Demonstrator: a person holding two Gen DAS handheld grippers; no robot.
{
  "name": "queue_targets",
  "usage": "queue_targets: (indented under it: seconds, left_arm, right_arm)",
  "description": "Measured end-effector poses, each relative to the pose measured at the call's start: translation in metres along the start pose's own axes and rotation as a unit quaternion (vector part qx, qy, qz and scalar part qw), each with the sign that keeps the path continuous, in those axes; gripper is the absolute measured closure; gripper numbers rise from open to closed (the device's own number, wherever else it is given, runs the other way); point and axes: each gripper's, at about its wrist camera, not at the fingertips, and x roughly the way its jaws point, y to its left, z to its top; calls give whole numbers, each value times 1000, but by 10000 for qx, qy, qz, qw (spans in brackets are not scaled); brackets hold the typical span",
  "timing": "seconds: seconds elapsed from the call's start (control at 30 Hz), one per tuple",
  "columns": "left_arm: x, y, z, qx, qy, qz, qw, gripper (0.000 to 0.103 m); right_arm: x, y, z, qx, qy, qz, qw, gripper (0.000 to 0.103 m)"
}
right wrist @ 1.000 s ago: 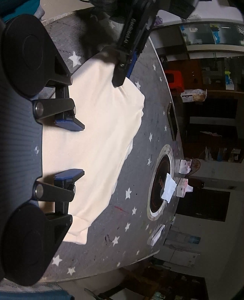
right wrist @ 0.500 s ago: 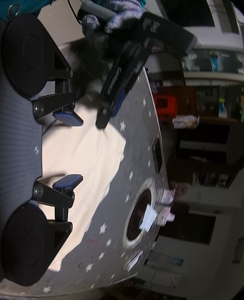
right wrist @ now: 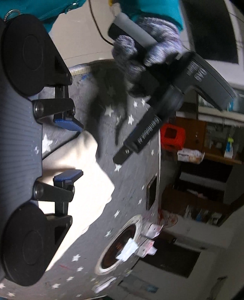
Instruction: Fold clothes
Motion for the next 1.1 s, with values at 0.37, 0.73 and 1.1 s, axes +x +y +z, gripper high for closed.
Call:
queue_targets:
  seconds: [0.37,0.73,1.1]
  left_arm:
    - [2,1,2,-339,136,-329,9988,52]
    - [13,8,5,-1265,438,-771,9880,46]
    - [34,7,10,-2350,834,-966,9636,34]
  right_arm:
    - [29,14,0,-519,275,-213,9980,70]
    - [20,-13,4,329,56,-136,9993,89]
    - [-2,-36,10,956,-285,-92,9950,90]
